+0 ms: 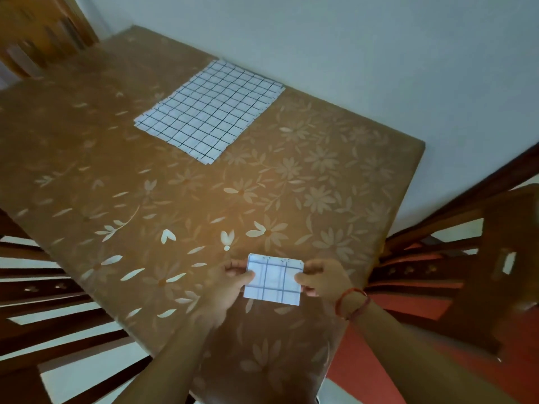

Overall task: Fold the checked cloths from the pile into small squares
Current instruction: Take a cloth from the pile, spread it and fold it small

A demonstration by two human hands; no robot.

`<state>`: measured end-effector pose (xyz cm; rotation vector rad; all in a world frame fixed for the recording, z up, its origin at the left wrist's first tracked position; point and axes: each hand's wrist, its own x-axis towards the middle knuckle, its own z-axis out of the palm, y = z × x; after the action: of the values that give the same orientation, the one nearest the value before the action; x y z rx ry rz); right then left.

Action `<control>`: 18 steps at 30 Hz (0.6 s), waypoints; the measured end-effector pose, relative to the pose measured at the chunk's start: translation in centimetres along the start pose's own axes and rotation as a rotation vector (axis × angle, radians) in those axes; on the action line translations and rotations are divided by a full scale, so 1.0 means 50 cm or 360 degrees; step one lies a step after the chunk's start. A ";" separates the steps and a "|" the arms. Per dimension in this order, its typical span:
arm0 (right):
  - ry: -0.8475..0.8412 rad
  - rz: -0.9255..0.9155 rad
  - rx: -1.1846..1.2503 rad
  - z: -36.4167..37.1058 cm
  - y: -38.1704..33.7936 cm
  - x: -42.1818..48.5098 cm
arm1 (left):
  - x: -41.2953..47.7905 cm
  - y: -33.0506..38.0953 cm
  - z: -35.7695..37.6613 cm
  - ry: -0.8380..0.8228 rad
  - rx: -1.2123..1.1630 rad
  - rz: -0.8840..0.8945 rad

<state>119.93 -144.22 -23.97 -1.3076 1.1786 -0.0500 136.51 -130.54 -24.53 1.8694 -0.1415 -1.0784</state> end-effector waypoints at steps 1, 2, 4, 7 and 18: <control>0.0042 -0.0006 0.0046 -0.013 0.005 -0.007 | 0.002 0.007 0.015 -0.0023 0.0023 -0.0002; 0.0089 -0.0011 0.0091 -0.027 0.011 -0.013 | 0.002 0.015 0.029 -0.0052 0.0043 0.0010; 0.0193 -0.0007 0.0184 -0.058 0.022 -0.023 | 0.005 0.030 0.060 -0.0131 0.0074 0.0068; 0.0356 0.0051 0.0308 -0.100 0.045 -0.033 | 0.000 0.053 0.105 -0.0256 0.0126 0.0137; 0.0538 0.0150 0.0535 -0.168 0.085 -0.055 | 0.014 0.097 0.202 -0.0368 0.0359 0.0374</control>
<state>110.54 -146.99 -23.82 -0.9669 1.4453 -0.3974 131.17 -140.31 -22.94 1.8624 -0.6243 -1.1470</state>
